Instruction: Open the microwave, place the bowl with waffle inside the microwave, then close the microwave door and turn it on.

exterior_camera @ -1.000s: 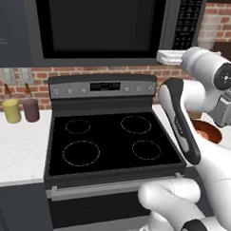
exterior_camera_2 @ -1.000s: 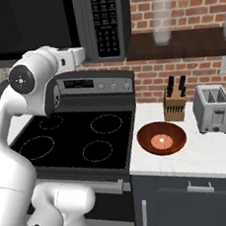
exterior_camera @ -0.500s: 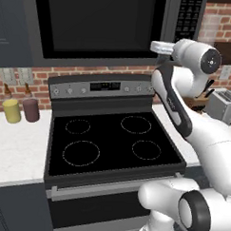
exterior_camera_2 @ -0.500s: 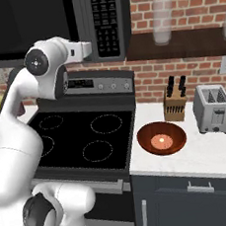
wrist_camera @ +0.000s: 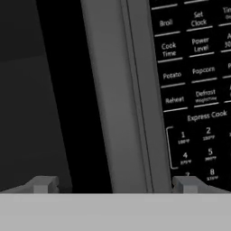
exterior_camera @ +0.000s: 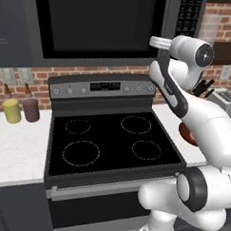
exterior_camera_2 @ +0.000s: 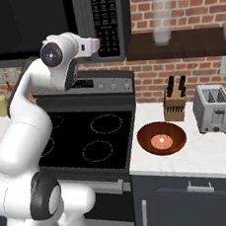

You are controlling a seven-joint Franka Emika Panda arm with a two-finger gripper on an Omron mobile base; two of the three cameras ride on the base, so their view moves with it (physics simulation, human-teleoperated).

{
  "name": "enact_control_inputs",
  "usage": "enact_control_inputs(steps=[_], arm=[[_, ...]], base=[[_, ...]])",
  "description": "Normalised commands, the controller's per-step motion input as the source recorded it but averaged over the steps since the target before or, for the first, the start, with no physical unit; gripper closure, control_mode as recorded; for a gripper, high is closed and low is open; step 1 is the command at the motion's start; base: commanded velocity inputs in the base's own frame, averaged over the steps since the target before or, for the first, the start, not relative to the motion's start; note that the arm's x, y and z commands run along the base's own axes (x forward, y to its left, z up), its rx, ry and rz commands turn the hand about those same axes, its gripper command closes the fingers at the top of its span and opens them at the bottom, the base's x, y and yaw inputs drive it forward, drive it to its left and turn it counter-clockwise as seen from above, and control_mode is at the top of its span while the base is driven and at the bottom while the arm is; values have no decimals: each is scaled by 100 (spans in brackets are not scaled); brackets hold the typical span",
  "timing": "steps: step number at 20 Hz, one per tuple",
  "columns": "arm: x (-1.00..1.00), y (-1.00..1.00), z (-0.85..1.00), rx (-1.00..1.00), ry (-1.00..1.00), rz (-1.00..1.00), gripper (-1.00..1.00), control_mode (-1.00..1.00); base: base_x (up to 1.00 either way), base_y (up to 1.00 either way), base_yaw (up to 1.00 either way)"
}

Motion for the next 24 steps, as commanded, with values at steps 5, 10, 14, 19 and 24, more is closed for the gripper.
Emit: enact_control_inputs(steps=[5,10,14,19,24], arm=[[45,0,0,0,5,0,-100,-100],[40,0,0,0,4,0,-100,-100],[29,0,0,0,0,0,-100,-100],[28,0,-2,0,0,0,-100,-100],[38,-5,0,0,2,0,-100,-100]], base=[[0,0,0],[0,0,0],[0,0,0],[0,0,0],[0,0,0]])
